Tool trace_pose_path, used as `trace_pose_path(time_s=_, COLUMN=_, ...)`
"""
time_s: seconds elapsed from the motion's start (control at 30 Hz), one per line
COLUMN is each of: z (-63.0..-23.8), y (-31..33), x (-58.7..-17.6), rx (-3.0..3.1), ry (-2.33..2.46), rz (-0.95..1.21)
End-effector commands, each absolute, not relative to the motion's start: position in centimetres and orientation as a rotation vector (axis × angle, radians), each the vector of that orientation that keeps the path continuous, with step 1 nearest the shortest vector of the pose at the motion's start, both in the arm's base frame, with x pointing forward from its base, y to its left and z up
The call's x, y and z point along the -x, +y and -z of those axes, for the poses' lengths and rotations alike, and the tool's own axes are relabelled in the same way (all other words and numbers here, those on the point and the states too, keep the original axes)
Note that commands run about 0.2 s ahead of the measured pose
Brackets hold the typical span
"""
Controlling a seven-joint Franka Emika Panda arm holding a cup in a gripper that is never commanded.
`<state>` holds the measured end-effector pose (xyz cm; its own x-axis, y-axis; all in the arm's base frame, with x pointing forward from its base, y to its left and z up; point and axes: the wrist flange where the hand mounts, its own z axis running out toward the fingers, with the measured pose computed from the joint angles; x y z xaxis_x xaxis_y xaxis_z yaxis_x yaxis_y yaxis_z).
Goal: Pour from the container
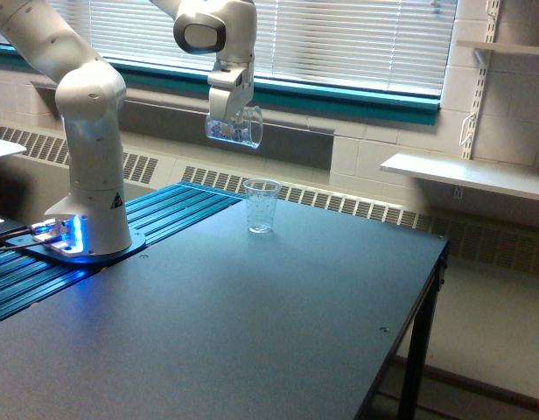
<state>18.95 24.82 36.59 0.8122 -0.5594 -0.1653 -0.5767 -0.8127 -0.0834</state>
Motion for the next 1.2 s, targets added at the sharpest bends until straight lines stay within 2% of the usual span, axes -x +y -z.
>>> trace_pose_path(time_s=0.03, z=-35.6, y=25.3, x=-18.4, rx=2.899, ry=0.876, rz=-0.246)
trace_pose_path(time_s=1.2, z=-32.6, y=28.4, x=-20.8, rx=2.928, ry=0.896, rz=-0.484)
